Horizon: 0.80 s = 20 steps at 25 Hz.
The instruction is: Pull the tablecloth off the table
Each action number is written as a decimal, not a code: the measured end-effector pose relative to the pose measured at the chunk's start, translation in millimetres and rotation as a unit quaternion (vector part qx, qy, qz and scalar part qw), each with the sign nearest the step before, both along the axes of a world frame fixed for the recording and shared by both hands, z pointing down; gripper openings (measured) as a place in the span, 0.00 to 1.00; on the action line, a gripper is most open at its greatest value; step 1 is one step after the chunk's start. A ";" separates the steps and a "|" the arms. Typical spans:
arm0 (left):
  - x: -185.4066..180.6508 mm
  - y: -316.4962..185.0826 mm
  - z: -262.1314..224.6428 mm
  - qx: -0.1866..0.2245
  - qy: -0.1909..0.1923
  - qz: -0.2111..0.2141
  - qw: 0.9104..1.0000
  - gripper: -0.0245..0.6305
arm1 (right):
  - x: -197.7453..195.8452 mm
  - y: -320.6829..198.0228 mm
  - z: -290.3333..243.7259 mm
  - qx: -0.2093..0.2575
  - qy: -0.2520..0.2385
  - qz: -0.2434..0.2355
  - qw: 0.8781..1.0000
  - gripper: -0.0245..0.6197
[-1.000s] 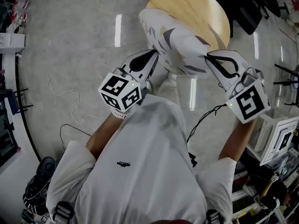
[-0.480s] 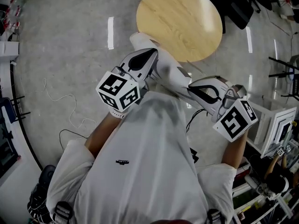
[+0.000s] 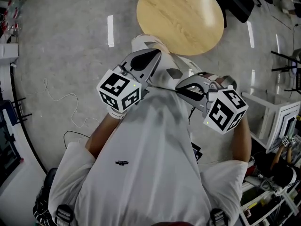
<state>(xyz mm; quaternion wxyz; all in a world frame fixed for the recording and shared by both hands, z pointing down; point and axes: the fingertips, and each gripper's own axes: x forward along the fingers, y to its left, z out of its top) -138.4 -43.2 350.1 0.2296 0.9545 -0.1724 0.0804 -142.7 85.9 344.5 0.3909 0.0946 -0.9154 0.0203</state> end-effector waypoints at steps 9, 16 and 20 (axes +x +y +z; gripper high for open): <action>-9.8 21.4 1.4 0.002 0.001 0.003 1.000 0.05 | -19.8 22.8 1.2 -0.008 -0.014 -0.036 0.999 0.06; -15.9 28.9 4.7 0.001 0.000 -0.006 1.000 0.05 | -19.7 20.4 7.4 -0.002 -0.018 -0.018 1.000 0.06; -21.9 26.8 5.1 0.001 0.000 -0.002 1.000 0.05 | -24.1 10.6 15.4 -0.005 -0.019 0.001 1.000 0.06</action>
